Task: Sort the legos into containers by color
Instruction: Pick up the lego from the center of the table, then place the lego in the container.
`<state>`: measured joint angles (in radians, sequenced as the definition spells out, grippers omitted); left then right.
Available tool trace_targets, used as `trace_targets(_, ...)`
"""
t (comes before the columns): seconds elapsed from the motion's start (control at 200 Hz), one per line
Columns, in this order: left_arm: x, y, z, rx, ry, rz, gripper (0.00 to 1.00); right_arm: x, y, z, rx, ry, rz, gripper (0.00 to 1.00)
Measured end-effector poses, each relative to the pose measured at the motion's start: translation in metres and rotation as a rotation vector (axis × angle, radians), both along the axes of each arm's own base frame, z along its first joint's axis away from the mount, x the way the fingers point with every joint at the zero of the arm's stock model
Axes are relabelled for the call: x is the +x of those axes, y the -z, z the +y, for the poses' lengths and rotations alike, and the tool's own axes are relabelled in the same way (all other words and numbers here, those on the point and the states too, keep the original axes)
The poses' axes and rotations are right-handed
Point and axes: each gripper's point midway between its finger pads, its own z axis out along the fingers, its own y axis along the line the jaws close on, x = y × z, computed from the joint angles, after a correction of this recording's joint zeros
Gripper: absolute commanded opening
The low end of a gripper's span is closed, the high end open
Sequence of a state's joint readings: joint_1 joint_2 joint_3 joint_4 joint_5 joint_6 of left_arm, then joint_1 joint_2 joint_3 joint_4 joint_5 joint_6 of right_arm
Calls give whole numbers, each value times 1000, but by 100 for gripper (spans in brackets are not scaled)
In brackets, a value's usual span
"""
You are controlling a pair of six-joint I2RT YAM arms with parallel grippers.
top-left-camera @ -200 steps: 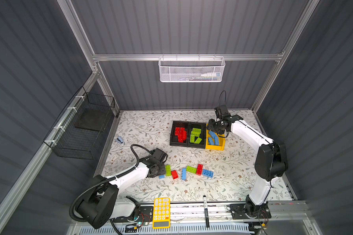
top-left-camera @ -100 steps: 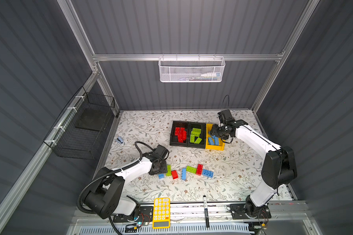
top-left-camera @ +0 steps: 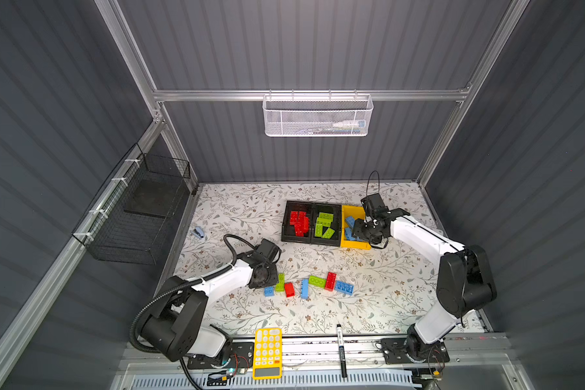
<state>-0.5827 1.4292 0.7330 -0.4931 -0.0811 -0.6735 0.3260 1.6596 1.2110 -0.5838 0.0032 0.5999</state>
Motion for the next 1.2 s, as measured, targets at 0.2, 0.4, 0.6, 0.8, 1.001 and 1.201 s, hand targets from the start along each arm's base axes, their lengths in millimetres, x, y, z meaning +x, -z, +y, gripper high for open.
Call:
trace_targets(0.2, 30, -37, -12, 2, 35, -98, 10, -9, -8, -14, 8, 49, -24, 56)
trace_targets(0.4, 69, -92, -31, -23, 80, -239, 11, -24, -3, -27, -3, 75, -17, 57)
trace_targets(0.6, 106, -131, -61, -40, 150, -334, 11, -51, 16, -36, -17, 78, 31, 57)
trace_targets(0.8, 130, -143, -113, -54, 275, -374, 11, -68, 20, -37, -5, 47, 42, 57)
trace_targets(1.001, 154, -160, -182, -102, 421, -443, 11, -84, 22, -38, 13, 28, 26, 57)
trace_targets(1.201, 173, -168, -242, -159, 523, -505, 11, -80, 21, -38, 25, 36, -21, 57)
